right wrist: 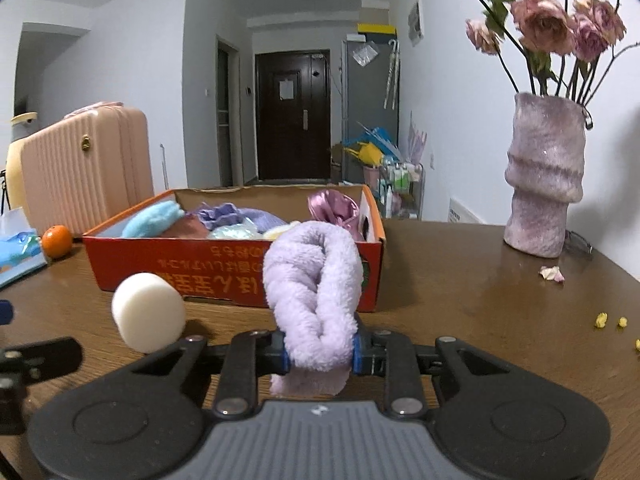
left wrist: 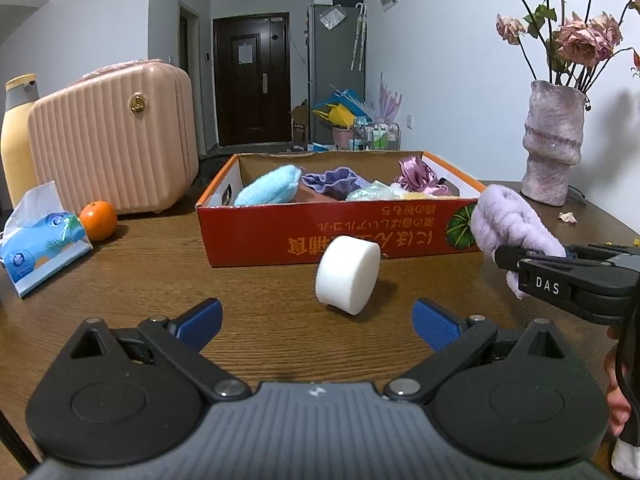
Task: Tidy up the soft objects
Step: 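Lift the towel roll with the right tool while the left tool grasps the white cylinder sponge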
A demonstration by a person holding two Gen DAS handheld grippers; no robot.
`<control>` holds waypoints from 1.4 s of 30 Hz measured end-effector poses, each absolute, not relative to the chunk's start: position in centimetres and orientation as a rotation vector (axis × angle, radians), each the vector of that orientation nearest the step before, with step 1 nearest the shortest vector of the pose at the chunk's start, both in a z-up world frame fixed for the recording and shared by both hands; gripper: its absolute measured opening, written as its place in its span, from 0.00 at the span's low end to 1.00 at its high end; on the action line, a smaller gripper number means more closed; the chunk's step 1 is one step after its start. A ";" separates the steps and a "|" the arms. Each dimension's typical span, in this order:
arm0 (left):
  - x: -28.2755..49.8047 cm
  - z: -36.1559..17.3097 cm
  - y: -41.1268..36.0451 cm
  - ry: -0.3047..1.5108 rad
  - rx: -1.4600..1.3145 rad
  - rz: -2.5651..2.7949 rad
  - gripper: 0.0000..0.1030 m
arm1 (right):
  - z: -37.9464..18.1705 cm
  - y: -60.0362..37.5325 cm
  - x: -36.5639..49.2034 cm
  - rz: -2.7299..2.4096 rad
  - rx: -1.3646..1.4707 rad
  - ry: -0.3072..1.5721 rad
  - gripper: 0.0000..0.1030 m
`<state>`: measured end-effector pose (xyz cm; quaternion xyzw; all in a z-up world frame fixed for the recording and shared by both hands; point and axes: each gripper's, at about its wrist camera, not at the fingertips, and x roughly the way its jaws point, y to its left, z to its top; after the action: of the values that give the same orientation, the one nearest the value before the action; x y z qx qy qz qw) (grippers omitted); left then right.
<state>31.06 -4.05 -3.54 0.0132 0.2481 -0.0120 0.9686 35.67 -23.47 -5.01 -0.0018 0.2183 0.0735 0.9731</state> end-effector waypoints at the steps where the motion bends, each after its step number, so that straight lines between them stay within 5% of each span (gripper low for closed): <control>1: 31.2 -3.6 -4.1 0.505 0.028 -0.026 1.00 | -4.9 -23.4 35.5 0.152 -0.006 0.433 0.25; 38: 41.0 -5.7 -4.1 0.596 0.138 -0.111 1.00 | -5.3 -24.0 35.9 0.097 0.024 0.452 0.25; 42: 41.4 -5.8 -4.3 0.582 0.155 -0.130 0.87 | -5.4 -24.0 36.0 0.088 0.027 0.461 0.25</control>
<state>41.41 -4.26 -5.77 0.0761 0.2865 -0.0640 0.9529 36.03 -24.04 -5.42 0.0133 0.2284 0.0435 0.9725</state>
